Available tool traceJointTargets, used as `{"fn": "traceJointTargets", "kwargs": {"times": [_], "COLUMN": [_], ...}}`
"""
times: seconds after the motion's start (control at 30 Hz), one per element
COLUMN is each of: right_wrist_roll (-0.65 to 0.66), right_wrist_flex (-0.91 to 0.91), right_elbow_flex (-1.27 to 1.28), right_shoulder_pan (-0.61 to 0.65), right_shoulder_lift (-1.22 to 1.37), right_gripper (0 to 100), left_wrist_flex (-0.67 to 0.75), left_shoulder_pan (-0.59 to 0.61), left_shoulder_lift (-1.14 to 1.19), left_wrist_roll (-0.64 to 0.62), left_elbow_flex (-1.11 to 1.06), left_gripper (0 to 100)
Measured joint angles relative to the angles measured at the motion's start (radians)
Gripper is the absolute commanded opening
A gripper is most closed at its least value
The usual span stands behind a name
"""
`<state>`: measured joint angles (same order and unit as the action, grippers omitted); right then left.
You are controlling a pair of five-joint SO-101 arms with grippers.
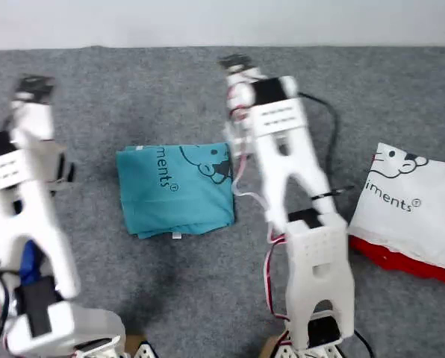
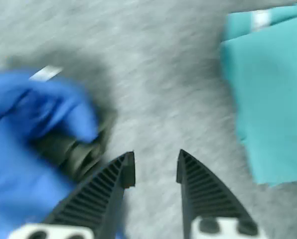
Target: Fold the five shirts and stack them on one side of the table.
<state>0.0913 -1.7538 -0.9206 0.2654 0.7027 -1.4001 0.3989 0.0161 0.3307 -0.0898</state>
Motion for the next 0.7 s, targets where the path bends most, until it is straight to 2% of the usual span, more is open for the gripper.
{"fn": "traceJointTargets", "kwargs": {"times": [0.17,0.33,0.57,0.7], "right_wrist_roll": [0.000,0.000,0.000,0.000], "right_wrist_flex": [-0.002,-0.003,-0.003,-0.003], "right_elbow_flex": [0.000,0.000,0.015,0.057], "right_shoulder_pan": [-0.181,-0.321,-0.454,-0.468], "right_shoulder_lift": [-0.051,-0.081,-0.086,-0.087], "right_gripper": [10.1,10.1,10.1,10.1], "left_wrist_flex": [0.074,0.083,0.092,0.092], "left_shoulder_pan": [-0.120,-0.144,-0.146,-0.146], "left_shoulder_lift": [0.137,0.264,0.385,0.446], "left_wrist_roll": [-0.003,-0.003,-0.005,-0.005], "left_elbow_flex": [0.008,0.104,0.242,0.305], "left_gripper": [15,19,20,20]}}
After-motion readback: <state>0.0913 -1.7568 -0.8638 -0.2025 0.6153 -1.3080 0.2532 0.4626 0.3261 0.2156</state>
